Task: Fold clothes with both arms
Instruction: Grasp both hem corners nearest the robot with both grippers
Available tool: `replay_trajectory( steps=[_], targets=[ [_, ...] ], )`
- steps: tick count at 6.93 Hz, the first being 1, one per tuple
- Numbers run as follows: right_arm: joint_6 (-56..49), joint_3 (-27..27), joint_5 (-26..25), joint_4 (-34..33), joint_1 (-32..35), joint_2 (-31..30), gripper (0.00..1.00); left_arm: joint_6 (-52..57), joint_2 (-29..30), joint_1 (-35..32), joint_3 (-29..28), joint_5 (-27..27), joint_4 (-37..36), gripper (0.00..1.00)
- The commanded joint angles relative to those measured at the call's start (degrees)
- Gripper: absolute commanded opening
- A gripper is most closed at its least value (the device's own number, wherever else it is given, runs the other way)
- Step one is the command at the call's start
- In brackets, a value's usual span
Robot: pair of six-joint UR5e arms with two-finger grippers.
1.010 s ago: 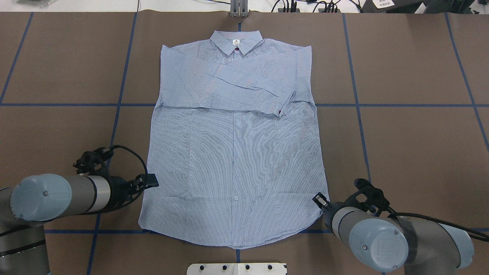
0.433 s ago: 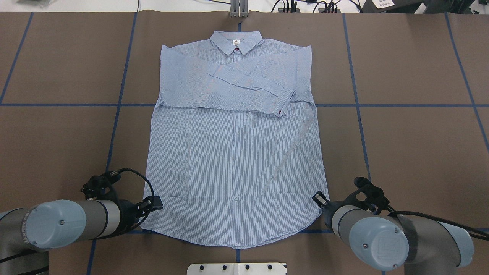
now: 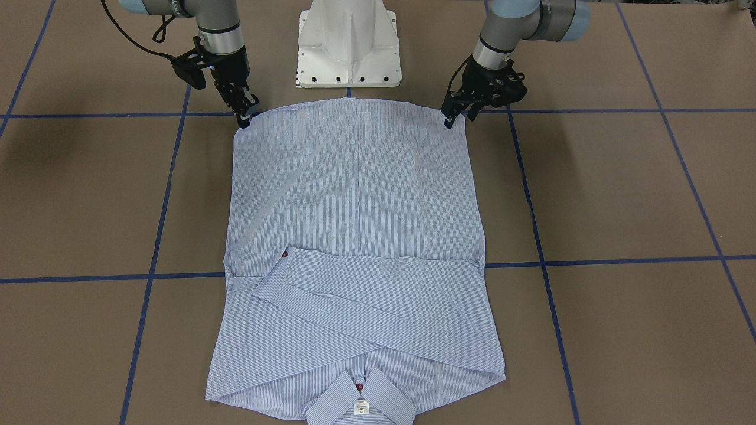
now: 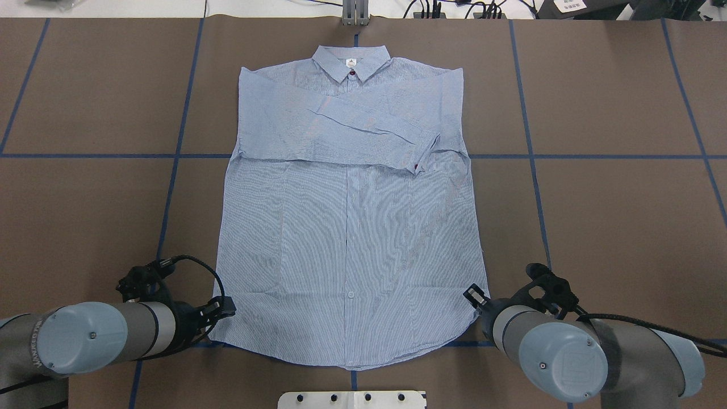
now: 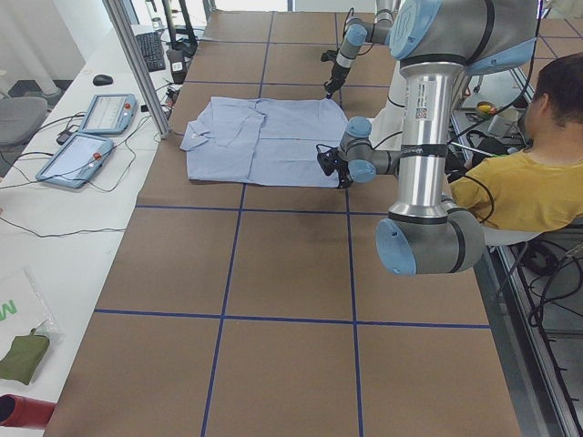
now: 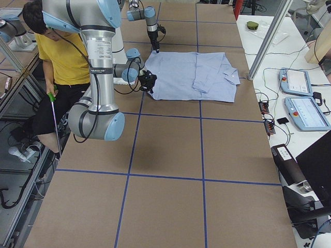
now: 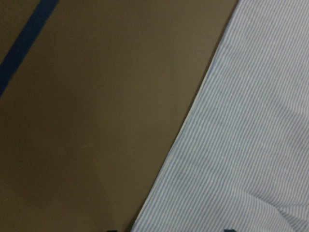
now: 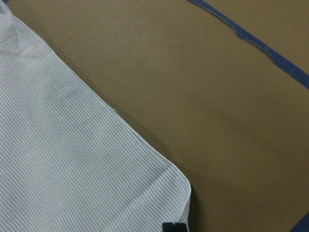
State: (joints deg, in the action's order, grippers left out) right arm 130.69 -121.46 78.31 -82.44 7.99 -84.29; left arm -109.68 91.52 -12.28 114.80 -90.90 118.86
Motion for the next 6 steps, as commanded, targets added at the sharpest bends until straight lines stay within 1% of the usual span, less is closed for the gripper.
replay_trajectory(
  steps=[1, 2, 4, 5, 6],
  targets=[
    [0.0, 0.0, 0.0, 0.0, 0.0, 0.01, 0.0, -1.23, -0.29, 0.24, 0.08, -0.06, -0.12, 0.69],
    [0.0, 0.0, -0.08, 0.0, 0.0, 0.01, 0.0, -1.32, -0.29, 0.59, 0.08, -0.06, -0.2, 0.59],
    [0.09, 0.0, -0.08, 0.0, 0.0, 0.18, 0.0, -1.41, -0.29, 0.77, 0.08, -0.15, -0.21, 0.49],
    [0.09, 0.0, -0.08, 0.0, 0.0, 0.18, 0.0, -1.41, -0.38, 0.68, 0.08, -0.24, -0.21, 0.35],
    [0.09, 0.0, -0.08, 0.0, 0.0, 0.18, 0.0, -1.58, -0.29, 0.77, 0.16, -0.24, -0.21, 0.12]
  ],
)
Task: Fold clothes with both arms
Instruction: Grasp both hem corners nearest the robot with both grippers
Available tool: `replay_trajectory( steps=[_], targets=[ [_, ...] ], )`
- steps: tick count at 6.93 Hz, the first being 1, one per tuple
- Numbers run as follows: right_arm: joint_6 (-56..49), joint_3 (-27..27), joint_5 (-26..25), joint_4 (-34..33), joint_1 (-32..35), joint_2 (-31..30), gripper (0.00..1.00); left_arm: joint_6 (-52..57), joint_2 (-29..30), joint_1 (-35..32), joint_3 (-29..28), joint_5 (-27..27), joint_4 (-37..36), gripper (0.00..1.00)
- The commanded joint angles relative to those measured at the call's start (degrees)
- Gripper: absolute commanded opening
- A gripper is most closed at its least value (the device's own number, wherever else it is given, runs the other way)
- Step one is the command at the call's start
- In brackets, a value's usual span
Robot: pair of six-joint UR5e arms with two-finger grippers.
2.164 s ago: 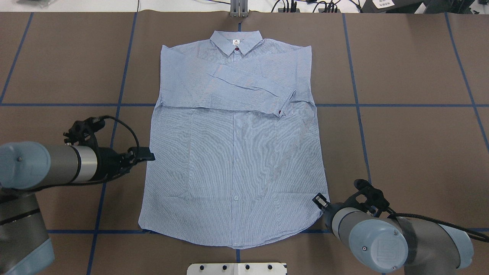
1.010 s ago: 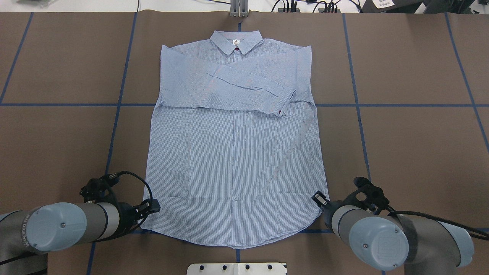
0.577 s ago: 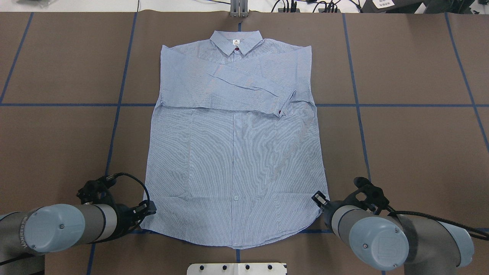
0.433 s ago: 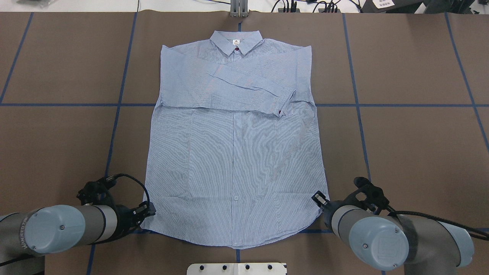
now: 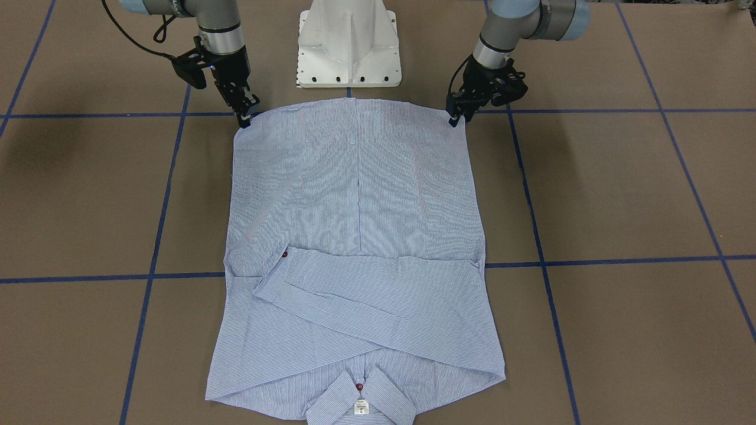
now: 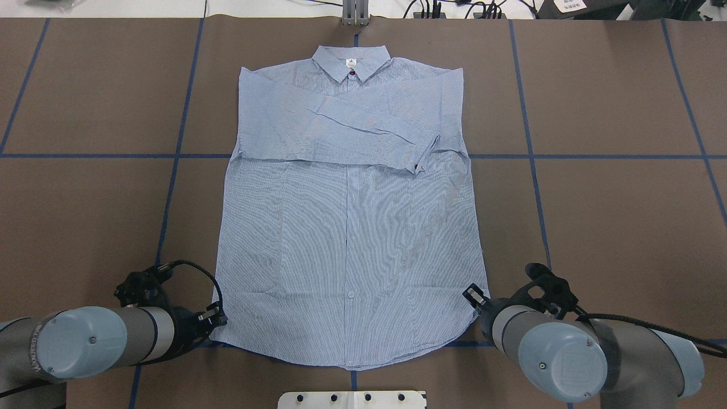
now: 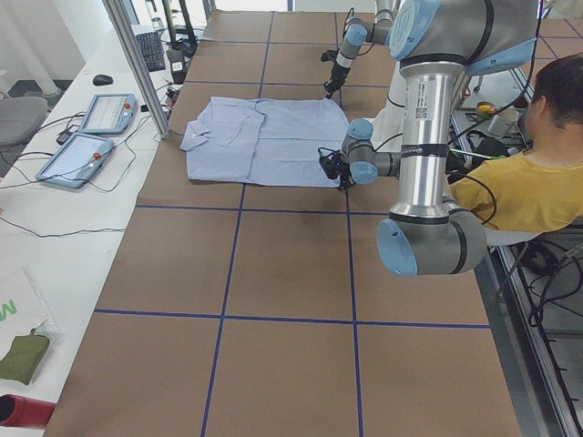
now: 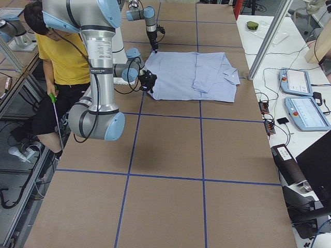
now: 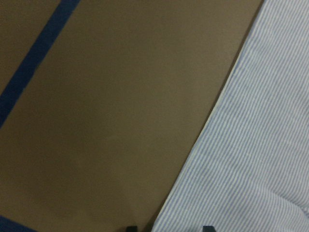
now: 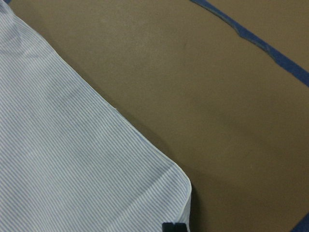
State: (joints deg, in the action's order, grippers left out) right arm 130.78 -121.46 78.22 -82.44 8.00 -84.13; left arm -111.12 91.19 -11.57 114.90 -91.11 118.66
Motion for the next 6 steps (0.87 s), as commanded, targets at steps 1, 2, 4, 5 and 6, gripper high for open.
replay_trajectory(
  steps=[1, 2, 4, 5, 6],
  targets=[
    [0.0, 0.17, 0.0, 0.0, -0.26, 0.2, 0.0, -0.67, 0.13, 0.23, 0.32, -0.03, -1.4, 0.0],
    [0.0, 0.17, 0.0, 0.0, -0.09, 0.63, 0.0, -0.76, 0.22, 0.76, 0.59, 0.14, -2.19, 0.0],
    [0.0, -1.92, -0.09, -0.09, 0.26, 0.55, 0.0, -0.5, -0.13, 1.03, 5.3, -0.12, -2.9, 0.0],
    [0.09, -4.46, -0.09, -0.87, 0.44, -0.58, 0.0, -0.67, 0.04, 0.77, 8.38, -0.3, -4.82, 0.0],
    [0.09, -6.57, -0.09, -3.49, 0.01, -0.94, 0.0, -0.67, -0.65, 0.24, 12.24, -2.21, -5.45, 0.0]
  ],
)
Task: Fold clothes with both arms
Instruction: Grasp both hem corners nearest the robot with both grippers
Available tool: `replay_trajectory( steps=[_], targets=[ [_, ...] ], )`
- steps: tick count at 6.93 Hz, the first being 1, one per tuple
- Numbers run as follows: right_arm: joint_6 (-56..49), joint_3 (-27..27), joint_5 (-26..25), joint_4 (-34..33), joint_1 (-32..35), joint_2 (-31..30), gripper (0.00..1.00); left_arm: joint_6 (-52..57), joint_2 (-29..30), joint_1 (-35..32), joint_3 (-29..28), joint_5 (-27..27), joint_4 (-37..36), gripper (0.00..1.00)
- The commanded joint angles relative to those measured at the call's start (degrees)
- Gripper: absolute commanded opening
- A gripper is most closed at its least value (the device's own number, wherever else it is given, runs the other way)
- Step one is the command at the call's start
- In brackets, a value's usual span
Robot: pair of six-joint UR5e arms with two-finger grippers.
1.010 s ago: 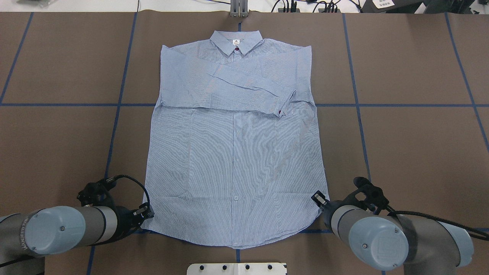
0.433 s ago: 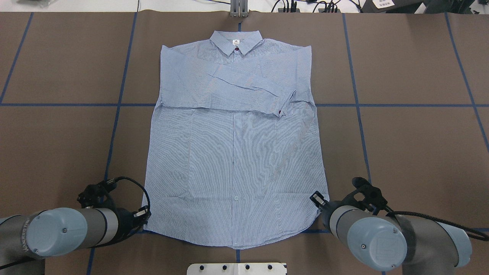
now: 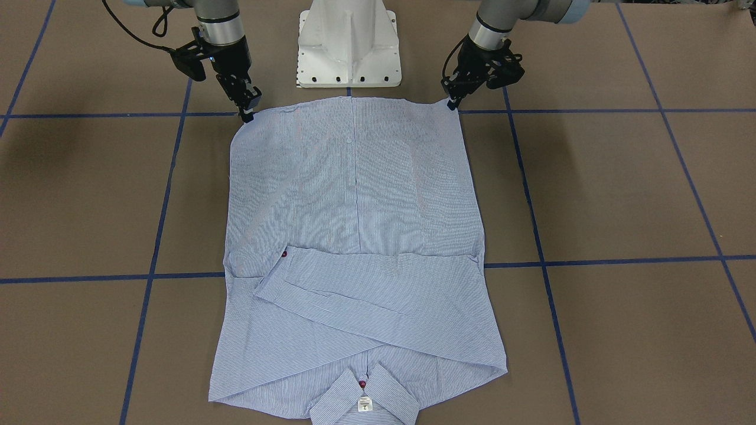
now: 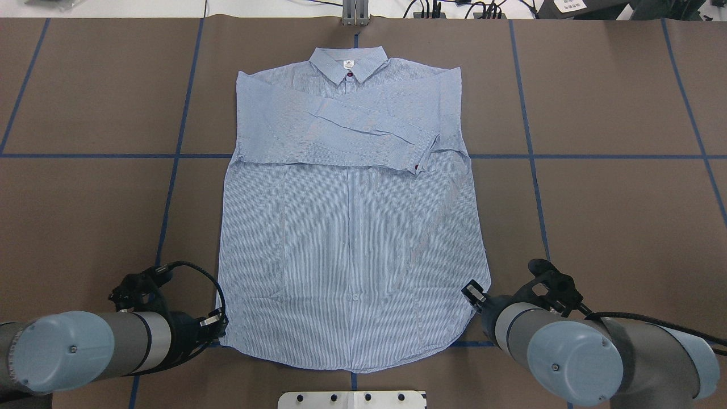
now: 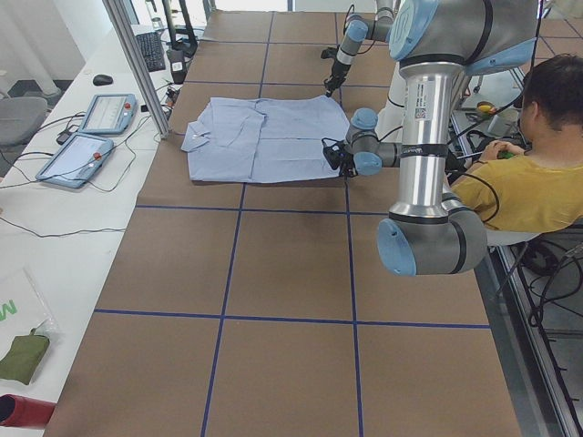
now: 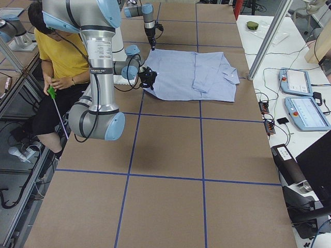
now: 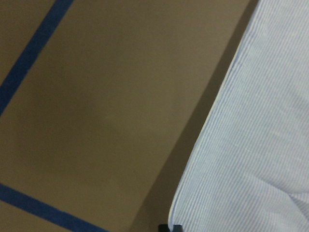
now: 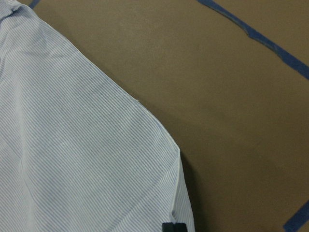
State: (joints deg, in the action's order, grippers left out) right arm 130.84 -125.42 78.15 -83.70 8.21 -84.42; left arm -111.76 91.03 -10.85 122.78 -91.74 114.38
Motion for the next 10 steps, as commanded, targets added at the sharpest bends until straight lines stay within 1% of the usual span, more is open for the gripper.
replay_trajectory(
  steps=[1, 2, 3, 4, 5, 6, 7, 8, 9, 10],
  targets=[
    [0.12, -4.55, -0.1, -5.05, -1.52, -0.57, 0.0, -0.04, -1.38, -2.66, 7.01, -6.82, -3.7, 0.0],
    [0.12, -8.22, -0.01, -6.55, -2.75, -1.96, 0.0, -0.04, -1.65, -6.6, 9.73, -9.91, -4.42, 0.0],
    [0.2, -12.52, -0.01, -7.18, -4.85, -4.24, 0.0, -0.22, -5.13, -7.25, 13.33, -10.03, -4.43, 0.0],
    [2.21, -13.7, -0.1, -7.53, -7.05, -4.87, 0.0, -2.57, -7.08, -7.26, 15.63, -10.47, -4.43, 0.0],
    [2.4, -16.15, -0.01, -8.4, -8.03, -5.13, 0.0, -4.5, -7.19, -7.26, 16.0, -12.56, -4.43, 0.0],
    [2.75, -18.52, -0.62, -8.5, -7.43, -4.88, 0.0, -4.96, -6.58, -7.43, 15.74, -12.58, -4.43, 0.0],
    [4.49, -18.46, -2.63, -8.5, -5.25, -4.35, 0.0, -5.05, -5.27, -9.0, 14.35, -12.06, -4.34, 0.0],
    [4.6, -18.28, -6.22, -8.41, -4.53, -3.65, 0.0, -4.88, -2.56, -14.76, 11.55, -12.4, -4.43, 0.0],
    [5.47, -17.5, -9.73, -8.59, -3.3, -0.95, 0.0, -5.05, -1.83, -17.34, 9.52, -12.23, -4.34, 0.0],
    [7.39, -16.45, -14.21, -8.59, -2.68, -0.75, 0.0, -5.23, 0.0, -20.67, 7.32, -11.8, -4.26, 0.0]
  ],
)
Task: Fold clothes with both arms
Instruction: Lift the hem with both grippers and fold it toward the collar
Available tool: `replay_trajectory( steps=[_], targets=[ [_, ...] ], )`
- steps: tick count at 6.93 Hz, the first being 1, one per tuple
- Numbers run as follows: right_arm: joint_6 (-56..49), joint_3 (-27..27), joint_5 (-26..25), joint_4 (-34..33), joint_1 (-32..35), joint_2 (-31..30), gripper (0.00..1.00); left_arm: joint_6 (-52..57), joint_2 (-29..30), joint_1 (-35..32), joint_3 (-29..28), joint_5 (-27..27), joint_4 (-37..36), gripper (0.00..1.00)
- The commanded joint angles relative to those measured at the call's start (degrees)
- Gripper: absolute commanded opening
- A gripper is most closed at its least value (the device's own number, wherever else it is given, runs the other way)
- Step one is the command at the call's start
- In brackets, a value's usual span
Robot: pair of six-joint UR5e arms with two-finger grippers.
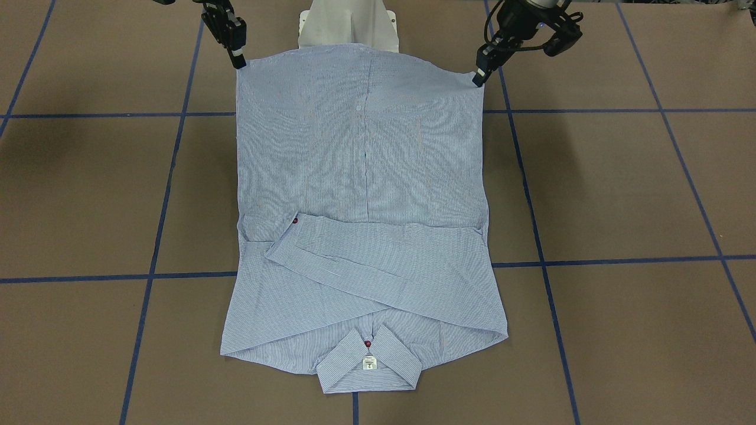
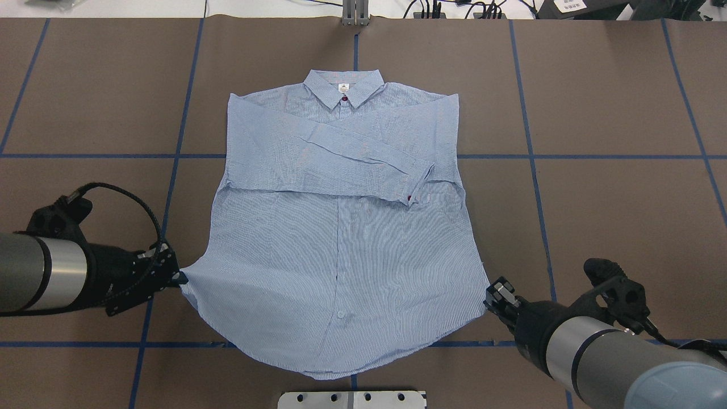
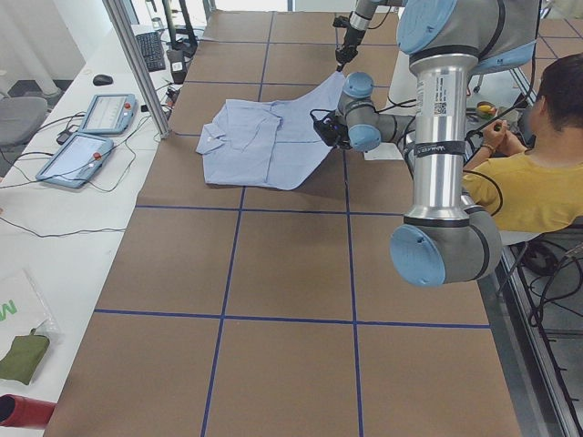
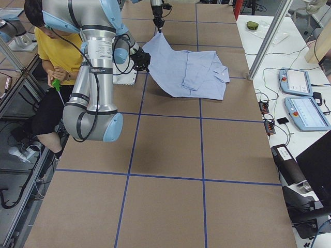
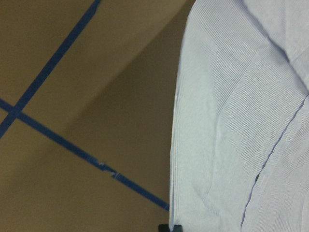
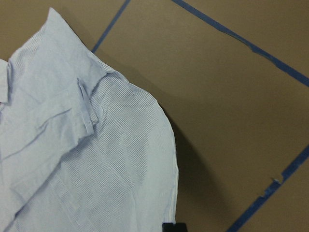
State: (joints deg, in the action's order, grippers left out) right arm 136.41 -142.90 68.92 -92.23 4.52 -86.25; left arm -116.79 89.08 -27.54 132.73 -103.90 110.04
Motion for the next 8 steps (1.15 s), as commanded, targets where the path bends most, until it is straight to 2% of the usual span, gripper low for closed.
replay_trajectory(
  steps=[1, 2, 4, 6, 8],
  targets=[
    [1.93, 1.39, -5.11, -0.05, 3.97, 3.0, 0.0, -1.06, 4.67, -6.54, -5.18, 3.41, 0.09, 0.0],
    [4.37, 4.01, -5.29, -0.05, 7.05, 5.1, 0.0, -2.2, 6.09, -6.83, -7.81, 6.4, 0.7, 0.0],
    [6.76, 10.25, -5.46, 0.39, 12.42, 10.03, 0.0, -1.69, 8.03, -8.75, -8.54, 7.31, 0.88, 0.0],
    [7.64, 12.99, -11.25, 0.56, 12.44, 10.48, 0.0, -1.42, 14.51, -10.69, -14.57, 6.79, 0.7, 0.0],
    [8.86, 12.64, -17.12, 0.56, 10.43, 10.31, 0.0, -1.42, 15.6, -11.48, -14.87, 5.22, 0.53, 0.0]
  ],
)
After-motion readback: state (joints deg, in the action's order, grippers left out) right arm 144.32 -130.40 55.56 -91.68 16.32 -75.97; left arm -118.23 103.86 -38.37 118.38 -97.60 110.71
